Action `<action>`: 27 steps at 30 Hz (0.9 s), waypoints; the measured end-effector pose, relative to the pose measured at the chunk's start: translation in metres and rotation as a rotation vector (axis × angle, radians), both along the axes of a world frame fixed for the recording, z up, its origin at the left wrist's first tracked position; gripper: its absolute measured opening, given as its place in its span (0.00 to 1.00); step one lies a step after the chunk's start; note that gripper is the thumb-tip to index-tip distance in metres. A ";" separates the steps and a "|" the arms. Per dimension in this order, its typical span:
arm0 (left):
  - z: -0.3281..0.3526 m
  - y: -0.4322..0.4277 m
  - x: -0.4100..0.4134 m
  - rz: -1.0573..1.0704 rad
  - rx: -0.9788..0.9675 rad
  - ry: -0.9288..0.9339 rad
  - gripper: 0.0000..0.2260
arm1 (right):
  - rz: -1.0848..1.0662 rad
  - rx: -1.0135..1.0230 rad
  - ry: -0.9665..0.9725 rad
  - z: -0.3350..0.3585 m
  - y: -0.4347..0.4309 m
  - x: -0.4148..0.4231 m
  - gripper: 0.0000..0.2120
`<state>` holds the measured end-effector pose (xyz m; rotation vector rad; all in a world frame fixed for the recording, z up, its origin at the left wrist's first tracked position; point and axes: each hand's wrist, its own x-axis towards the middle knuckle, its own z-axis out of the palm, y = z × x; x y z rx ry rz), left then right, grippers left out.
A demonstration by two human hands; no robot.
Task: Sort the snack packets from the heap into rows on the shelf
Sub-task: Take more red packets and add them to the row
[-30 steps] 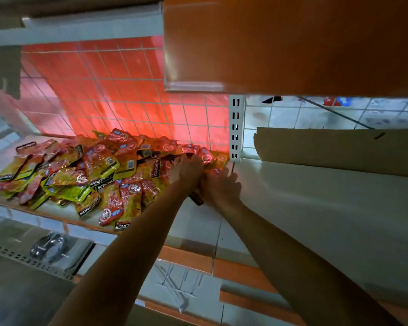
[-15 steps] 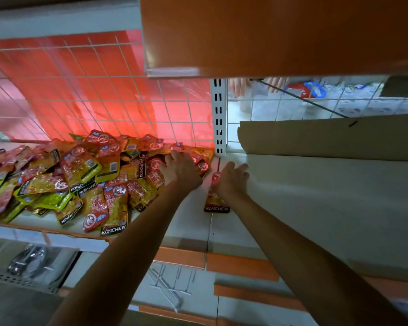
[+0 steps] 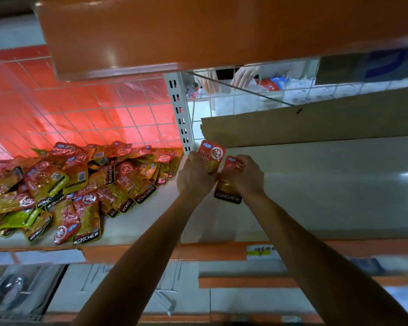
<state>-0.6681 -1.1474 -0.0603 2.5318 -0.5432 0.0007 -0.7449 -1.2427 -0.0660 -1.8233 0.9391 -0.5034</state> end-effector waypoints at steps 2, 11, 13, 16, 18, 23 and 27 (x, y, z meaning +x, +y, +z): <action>0.002 -0.020 -0.016 -0.023 -0.056 0.088 0.29 | -0.042 0.043 -0.088 0.002 -0.017 -0.023 0.17; 0.006 -0.133 -0.123 -0.265 -0.246 0.294 0.13 | -0.114 0.037 -0.142 0.009 -0.117 -0.144 0.28; 0.004 -0.161 -0.150 -0.284 -0.254 0.309 0.12 | -0.184 0.107 -0.156 0.009 -0.143 -0.177 0.37; 0.000 -0.199 -0.191 -0.303 -0.295 0.334 0.10 | -0.270 0.150 -0.147 0.007 -0.183 -0.223 0.31; -0.003 -0.223 -0.219 -0.319 -0.315 0.333 0.09 | -0.290 0.050 -0.093 0.006 -0.206 -0.253 0.20; -0.009 -0.275 -0.279 -0.333 -0.393 0.389 0.11 | -0.347 0.012 -0.093 0.002 -0.254 -0.316 0.18; -0.010 -0.306 -0.304 -0.351 -0.422 0.427 0.10 | -0.340 0.145 -0.181 0.000 -0.288 -0.346 0.23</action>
